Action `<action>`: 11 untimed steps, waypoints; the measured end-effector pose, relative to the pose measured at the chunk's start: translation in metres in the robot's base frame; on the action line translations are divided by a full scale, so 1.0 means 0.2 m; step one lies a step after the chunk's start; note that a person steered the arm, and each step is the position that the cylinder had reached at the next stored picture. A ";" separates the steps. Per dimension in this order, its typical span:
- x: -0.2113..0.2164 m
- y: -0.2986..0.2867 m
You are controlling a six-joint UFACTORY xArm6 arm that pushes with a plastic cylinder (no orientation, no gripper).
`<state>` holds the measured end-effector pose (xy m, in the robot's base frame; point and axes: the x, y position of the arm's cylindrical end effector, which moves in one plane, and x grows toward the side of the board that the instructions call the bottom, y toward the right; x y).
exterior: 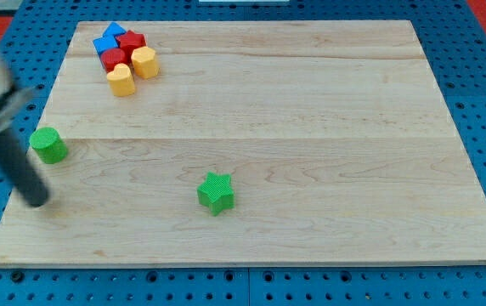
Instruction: Move green circle to the top of the green star
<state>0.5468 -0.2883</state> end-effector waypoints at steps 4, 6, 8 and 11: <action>-0.65 0.08; -0.64 0.50; -0.49 0.60; -0.55 0.95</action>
